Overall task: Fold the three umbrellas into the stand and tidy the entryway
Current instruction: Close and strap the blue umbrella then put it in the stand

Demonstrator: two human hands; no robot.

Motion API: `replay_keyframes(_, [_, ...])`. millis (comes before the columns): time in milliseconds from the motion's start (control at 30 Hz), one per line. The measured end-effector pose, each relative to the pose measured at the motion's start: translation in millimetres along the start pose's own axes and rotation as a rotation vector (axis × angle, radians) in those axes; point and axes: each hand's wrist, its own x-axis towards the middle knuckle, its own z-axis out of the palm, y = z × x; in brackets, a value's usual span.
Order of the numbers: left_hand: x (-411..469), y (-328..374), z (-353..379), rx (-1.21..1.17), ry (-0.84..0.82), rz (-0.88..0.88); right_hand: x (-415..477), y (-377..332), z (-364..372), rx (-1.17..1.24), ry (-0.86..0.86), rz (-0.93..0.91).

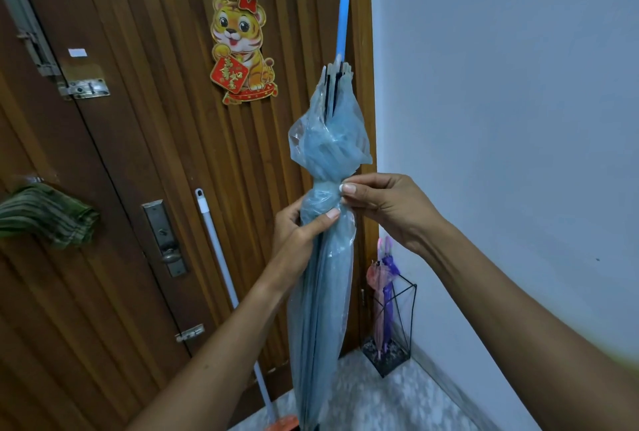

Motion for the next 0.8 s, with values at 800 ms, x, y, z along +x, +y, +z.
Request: replay_keyframes(800, [2, -7, 18, -0.238, -0.003, -0.109, 3, -5, -19, -0.006, -0.033, 0.048])
